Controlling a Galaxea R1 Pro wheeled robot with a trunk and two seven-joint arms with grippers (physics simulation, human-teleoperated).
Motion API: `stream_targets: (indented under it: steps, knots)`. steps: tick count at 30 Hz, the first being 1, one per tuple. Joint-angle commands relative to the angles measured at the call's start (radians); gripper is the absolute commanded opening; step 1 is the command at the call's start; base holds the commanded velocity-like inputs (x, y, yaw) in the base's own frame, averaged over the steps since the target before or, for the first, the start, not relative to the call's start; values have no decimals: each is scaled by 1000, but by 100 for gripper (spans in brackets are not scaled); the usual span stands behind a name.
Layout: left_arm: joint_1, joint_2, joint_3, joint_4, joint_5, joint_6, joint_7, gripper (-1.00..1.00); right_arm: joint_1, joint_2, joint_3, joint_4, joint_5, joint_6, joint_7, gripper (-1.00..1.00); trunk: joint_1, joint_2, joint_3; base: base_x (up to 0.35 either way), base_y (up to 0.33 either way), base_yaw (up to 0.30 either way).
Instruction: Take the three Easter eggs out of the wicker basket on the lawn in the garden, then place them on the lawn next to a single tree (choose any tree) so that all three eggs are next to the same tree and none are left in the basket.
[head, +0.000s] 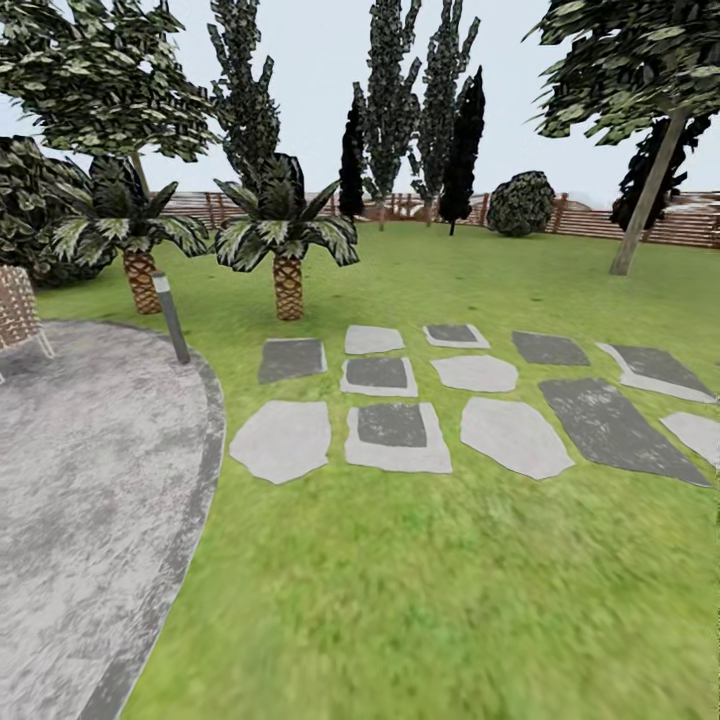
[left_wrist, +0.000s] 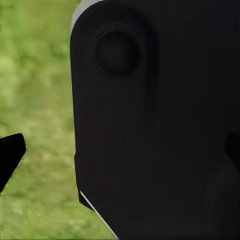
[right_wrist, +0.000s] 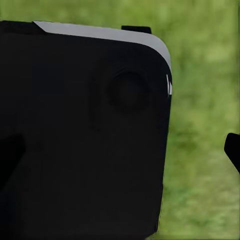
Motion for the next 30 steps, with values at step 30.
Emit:
stream_targets:
  steps: [30]
  knots:
    - [0, 1, 1, 0, 1, -2, 0, 100, -1, 0, 1, 3, 3, -2, 1, 100, 1, 0, -33, 286, 65, -205]
